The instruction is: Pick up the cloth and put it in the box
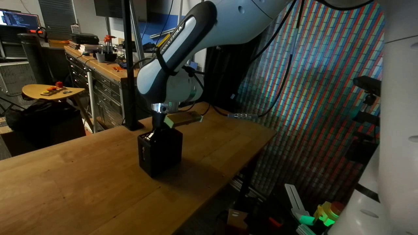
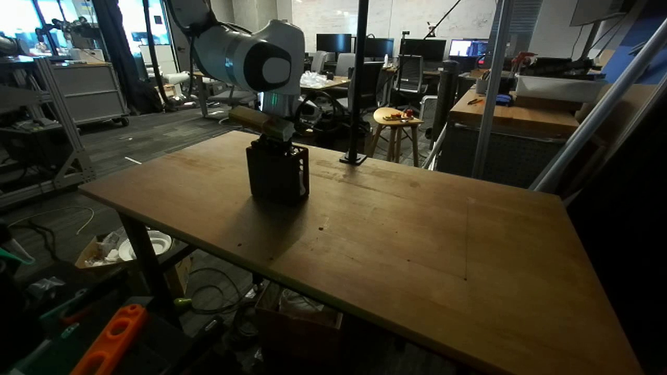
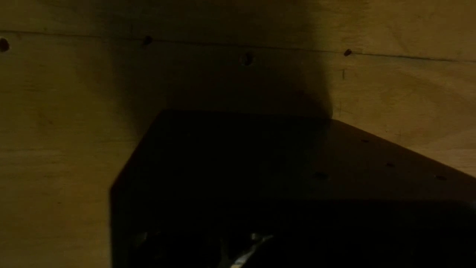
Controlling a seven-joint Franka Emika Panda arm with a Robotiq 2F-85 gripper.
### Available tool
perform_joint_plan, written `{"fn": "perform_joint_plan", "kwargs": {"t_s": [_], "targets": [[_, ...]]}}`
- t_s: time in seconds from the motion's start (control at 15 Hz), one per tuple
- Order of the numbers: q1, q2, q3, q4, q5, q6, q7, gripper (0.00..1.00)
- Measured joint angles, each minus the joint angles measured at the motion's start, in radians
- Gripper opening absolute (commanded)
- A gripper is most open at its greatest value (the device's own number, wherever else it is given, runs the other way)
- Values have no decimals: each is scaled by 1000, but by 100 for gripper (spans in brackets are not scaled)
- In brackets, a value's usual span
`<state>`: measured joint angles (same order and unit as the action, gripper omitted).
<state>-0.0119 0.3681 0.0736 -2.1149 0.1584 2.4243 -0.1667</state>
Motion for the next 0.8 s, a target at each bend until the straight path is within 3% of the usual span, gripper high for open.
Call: {"fn": "perform_joint_plan", "kwargs": {"t_s": [0.47, 0.8], "targets": [[-12, 8, 21, 9, 12, -16, -60, 0], [-1, -40, -5, 11, -118, -109, -32, 0]]}}
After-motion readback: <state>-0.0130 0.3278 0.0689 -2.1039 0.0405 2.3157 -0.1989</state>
